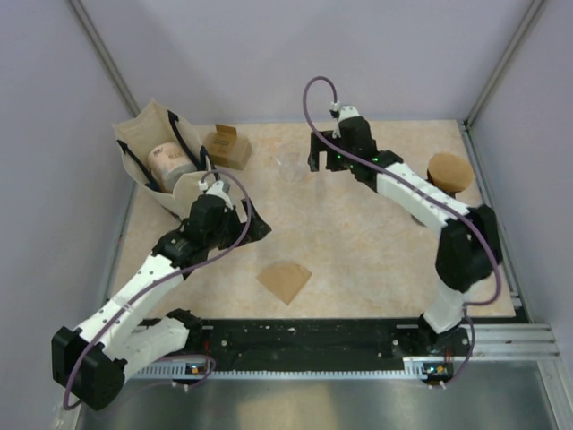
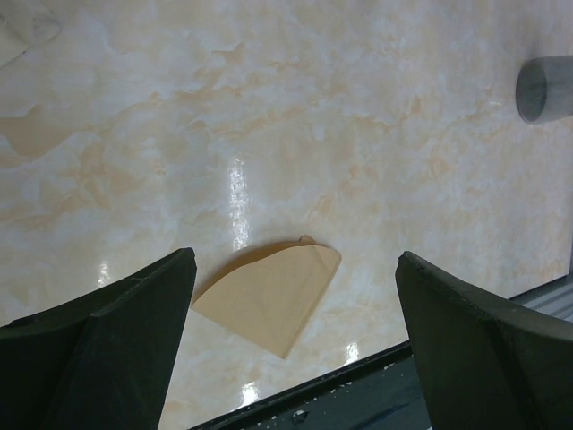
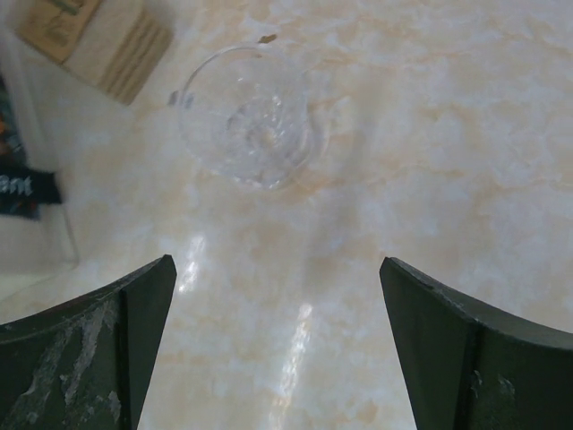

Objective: Place the coffee filter in the dripper

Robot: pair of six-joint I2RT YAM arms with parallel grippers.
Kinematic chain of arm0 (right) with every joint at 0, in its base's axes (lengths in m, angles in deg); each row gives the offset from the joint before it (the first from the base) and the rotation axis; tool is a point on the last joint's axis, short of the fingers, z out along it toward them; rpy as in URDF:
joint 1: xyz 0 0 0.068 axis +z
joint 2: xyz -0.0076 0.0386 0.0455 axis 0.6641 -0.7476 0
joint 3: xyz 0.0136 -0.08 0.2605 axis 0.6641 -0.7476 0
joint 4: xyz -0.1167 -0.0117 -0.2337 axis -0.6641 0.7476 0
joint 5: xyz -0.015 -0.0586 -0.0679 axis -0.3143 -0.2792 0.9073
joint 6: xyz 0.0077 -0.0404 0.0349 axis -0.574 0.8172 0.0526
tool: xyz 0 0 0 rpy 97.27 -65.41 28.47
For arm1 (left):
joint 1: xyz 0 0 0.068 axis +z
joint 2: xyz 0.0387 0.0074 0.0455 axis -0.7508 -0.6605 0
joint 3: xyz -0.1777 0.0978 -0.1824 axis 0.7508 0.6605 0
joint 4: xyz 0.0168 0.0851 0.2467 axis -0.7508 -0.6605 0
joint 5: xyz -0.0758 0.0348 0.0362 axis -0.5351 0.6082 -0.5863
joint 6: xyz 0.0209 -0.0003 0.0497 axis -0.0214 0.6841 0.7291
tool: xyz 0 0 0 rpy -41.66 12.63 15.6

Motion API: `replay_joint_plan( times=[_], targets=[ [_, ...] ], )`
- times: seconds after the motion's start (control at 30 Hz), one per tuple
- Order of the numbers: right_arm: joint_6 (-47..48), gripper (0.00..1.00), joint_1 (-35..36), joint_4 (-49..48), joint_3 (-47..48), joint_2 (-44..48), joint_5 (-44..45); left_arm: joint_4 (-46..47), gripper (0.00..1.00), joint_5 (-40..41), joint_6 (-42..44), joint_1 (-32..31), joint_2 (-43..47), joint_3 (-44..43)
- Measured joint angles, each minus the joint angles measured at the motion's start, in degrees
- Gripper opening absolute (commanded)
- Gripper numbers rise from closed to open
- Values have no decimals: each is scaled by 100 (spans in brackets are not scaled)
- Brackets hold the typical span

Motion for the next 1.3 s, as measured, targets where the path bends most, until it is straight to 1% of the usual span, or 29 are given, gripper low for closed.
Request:
replay_joint_plan(
  times=[0.1,0.17,0.3,0.37,0.4,0.47,0.5,0.57,0.67,0.77,0.8,0.97,1.13,1.3],
  targets=[
    [-275,93,-2,-85,758,-1093,601,-57,99,114,0,0,162,136],
    [-474,87,-4,-216,1292,-1770,903,-76,99,234,0,2,254,197],
    [-699,77,-4,-323,2081,-2688,1128,-125,99,431,4,15,356,212],
    [-780,71,-4,-345,2339,-2999,1143,-144,99,483,9,22,363,212],
    [-835,65,-4,-363,2472,-3161,1130,-155,99,525,15,22,363,212],
    [-894,58,-4,-385,2573,-3333,1073,-160,99,588,24,22,363,212],
    [-933,52,-4,-382,2638,-3423,1029,-164,99,608,26,26,363,212],
    [-997,49,-4,-387,2798,-3606,942,-168,99,638,26,26,361,212],
    [-1082,39,-4,-391,2924,-3773,811,-173,99,678,28,26,339,212],
    [-1154,22,-4,-391,2988,-3860,745,-186,99,713,31,28,275,212],
    [-1156,18,-4,-385,2988,-3864,734,-186,99,721,28,28,260,212],
    [-1185,14,-4,-374,3027,-3912,739,-186,99,726,28,33,214,212],
    [-1237,1,-4,-343,3174,-3960,693,-192,99,730,28,33,216,212],
    [-1204,0,-4,-348,3204,-3965,597,-201,98,745,33,33,219,212]
  ],
)
